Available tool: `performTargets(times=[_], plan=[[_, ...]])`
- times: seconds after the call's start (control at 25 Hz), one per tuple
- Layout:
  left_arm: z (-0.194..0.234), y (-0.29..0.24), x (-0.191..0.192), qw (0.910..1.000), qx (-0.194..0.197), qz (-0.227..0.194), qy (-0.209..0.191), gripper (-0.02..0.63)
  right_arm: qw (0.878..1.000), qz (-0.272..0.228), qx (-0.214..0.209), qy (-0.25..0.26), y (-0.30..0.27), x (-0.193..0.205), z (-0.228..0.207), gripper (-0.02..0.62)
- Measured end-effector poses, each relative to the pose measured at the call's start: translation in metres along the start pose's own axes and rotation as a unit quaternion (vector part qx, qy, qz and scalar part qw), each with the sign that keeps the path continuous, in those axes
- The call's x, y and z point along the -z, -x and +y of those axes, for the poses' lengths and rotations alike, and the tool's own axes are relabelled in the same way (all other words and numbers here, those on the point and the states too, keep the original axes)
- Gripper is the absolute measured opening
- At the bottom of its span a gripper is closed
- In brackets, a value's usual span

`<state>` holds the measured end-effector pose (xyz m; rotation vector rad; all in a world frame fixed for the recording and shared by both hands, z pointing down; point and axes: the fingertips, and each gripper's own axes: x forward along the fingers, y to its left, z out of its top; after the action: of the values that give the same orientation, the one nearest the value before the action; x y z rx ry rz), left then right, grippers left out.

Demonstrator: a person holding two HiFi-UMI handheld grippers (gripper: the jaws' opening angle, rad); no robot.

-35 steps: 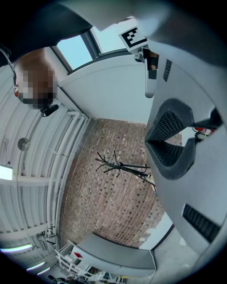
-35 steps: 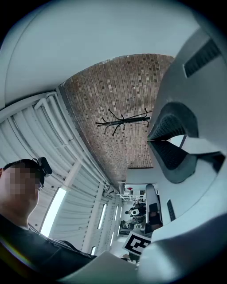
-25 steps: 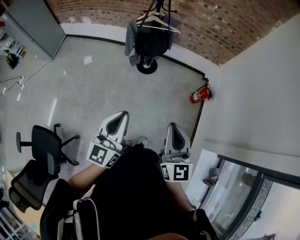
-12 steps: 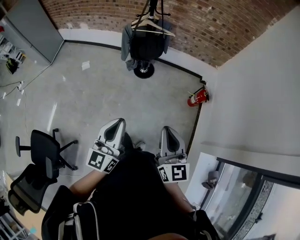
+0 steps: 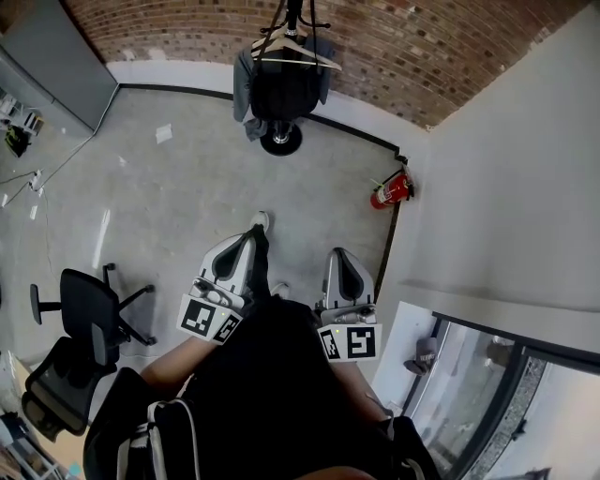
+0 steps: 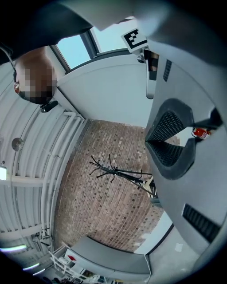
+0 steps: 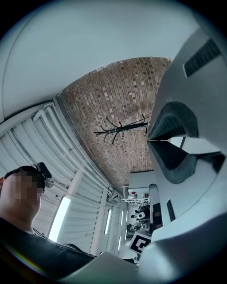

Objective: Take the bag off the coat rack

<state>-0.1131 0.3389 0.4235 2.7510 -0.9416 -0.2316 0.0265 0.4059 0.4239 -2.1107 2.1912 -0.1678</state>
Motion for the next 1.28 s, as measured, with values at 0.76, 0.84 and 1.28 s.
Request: performTargets(times=[0.76,0.84,1.28], plan=[[0.068,-0.129,-0.012,0.9985,0.054,-0.006,-0.006,0.018,0.998,0.051,-0.010,0.040,-0.154,0.006,-0.033,0.020],[0.078,-0.142,-0.020,0.9984,0.054,-0.017,0.001,0.018,0.997,0.058,-0.014,0.048,-0.170,0.007,-0.034,0.020],[0.161,-0.199,-0.037,0.9993,0.001,-0.016,0.034,0.018,0.995,0.086,0.029,0.051,-0.240,0.006,-0.067,0.020]])
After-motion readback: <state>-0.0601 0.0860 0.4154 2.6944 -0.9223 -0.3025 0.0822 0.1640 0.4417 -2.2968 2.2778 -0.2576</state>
